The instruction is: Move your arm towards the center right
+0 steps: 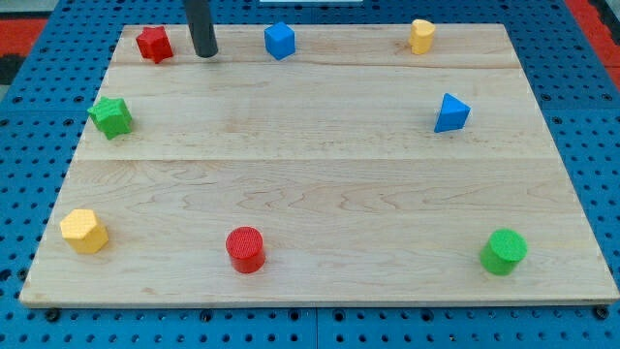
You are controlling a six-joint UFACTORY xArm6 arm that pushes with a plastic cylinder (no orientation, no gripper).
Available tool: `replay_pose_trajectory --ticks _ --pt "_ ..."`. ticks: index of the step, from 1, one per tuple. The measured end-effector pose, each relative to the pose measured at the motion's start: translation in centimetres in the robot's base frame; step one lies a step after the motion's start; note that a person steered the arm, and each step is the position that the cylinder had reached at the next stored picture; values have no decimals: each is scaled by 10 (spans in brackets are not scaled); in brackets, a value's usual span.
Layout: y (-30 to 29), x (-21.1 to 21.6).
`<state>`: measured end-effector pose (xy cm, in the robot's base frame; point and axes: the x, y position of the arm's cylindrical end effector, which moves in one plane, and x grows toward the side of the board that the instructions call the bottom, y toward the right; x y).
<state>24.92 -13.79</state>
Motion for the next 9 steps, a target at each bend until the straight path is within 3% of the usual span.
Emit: replay_pose_trajectory --ticks 2,3,4,5,6,8,9 --pt "59 90" --pt "109 152" --pt "196 206" --pt "301 206" --pt "356 206" --pt "363 206" --pt "394 205"
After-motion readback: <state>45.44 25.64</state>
